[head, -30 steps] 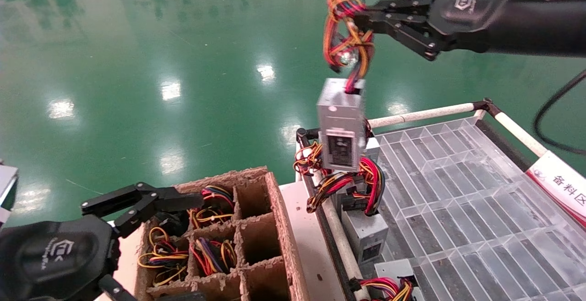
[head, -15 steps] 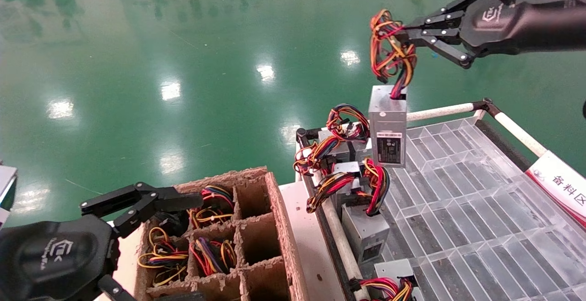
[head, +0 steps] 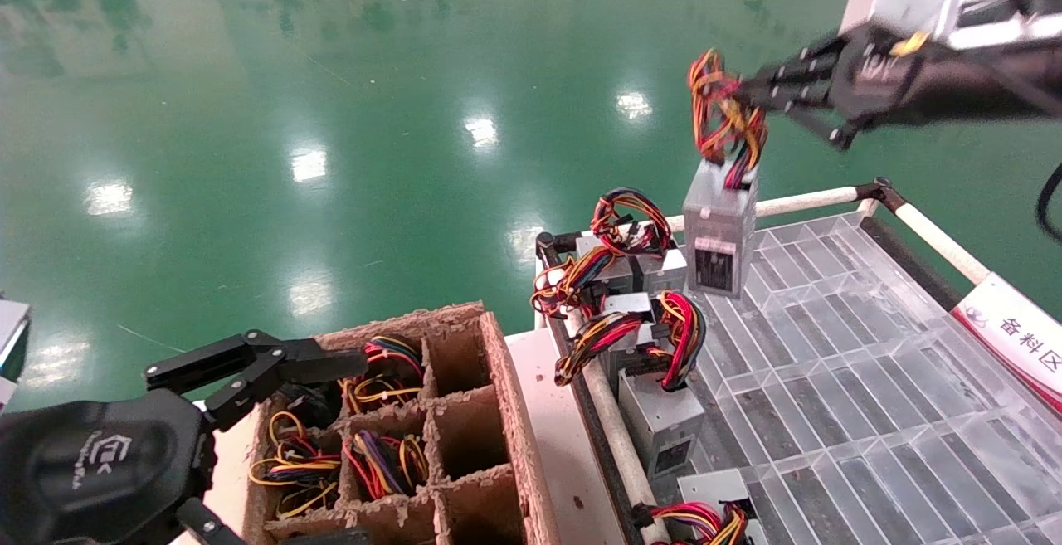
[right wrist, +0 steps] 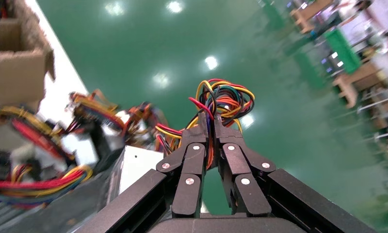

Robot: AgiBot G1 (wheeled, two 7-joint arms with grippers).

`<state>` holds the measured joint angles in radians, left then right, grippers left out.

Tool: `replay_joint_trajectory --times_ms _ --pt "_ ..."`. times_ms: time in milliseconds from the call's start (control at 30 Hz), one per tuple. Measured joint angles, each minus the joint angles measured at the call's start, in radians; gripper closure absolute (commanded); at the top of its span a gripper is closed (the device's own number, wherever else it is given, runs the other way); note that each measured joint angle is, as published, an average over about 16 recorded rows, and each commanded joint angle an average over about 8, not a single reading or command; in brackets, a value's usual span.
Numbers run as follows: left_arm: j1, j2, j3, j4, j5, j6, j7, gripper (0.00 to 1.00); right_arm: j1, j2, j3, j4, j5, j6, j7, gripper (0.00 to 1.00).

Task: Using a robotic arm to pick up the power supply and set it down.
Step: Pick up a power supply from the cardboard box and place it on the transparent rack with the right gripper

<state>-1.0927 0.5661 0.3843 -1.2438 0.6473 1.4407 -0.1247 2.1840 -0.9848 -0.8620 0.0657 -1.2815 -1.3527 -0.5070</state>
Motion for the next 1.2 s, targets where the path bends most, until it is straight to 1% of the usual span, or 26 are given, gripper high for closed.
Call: replay_joint_trajectory --times_ms 367,633,867,1200 --pt "0.0 0.0 0.0 0.0 0.0 0.0 0.0 0.0 -0.073 -0.054 -0.003 -0.049 -0.005 0.054 -0.021 1.0" --pt "0.0 0.0 0.0 0.0 0.0 0.0 0.0 0.0 -0.129 -0.088 0.001 -0.069 0.002 0.075 -0.017 1.0" --pt "0.0 0.0 0.0 0.0 0.0 0.0 0.0 0.0 -0.176 -0.095 0.018 -0.085 0.025 0.071 0.0 1.0" --pt "0.0 0.0 0.0 0.0 0.0 0.0 0.0 0.0 -0.239 -0.067 0.074 -0.099 0.104 0.034 0.034 1.0"
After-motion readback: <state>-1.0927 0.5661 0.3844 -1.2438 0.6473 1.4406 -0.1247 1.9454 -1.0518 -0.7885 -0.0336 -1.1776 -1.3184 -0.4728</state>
